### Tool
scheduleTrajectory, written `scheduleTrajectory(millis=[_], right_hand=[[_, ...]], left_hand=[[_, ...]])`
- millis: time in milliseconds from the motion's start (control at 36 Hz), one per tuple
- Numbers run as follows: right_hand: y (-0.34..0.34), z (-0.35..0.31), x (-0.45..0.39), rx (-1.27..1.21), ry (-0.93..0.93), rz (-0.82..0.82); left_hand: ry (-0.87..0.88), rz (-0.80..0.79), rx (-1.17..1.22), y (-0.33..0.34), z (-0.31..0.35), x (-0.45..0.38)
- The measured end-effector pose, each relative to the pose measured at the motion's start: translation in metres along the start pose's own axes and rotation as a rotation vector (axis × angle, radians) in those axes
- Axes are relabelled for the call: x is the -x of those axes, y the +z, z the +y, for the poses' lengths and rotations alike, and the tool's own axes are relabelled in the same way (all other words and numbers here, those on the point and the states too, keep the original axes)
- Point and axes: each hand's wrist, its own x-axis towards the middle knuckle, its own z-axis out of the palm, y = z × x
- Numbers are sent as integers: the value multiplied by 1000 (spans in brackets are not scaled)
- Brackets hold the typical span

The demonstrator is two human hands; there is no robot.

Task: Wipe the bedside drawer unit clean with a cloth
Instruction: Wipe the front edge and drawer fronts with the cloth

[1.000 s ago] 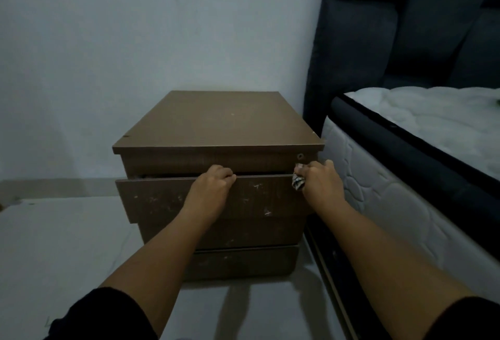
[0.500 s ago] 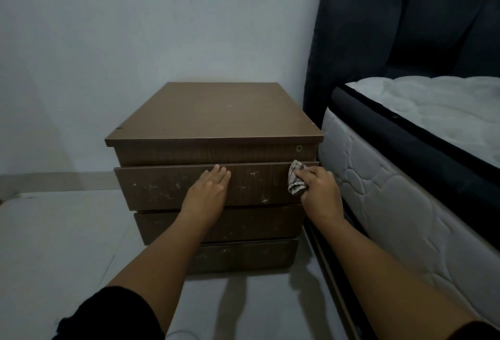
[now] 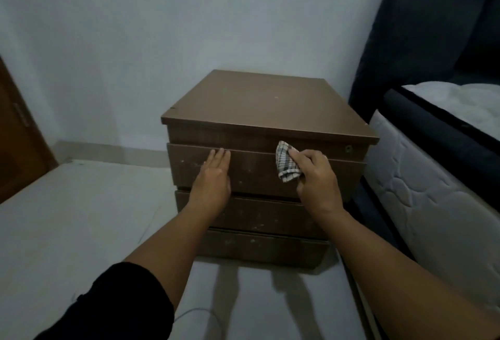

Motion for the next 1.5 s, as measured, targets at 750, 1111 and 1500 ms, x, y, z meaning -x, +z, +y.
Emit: scheduleTrajectory(millis=[750, 1111, 1500], right_hand=[[165, -162, -40, 156, -578, -65], [199, -152, -4, 211, -408, -412], [98, -129, -54, 254, -573, 146]], left_hand=[[-353, -68, 837, -33, -154, -15], [-48, 108, 274, -36, -150, -4], [82, 41, -22, -40, -114, -23]])
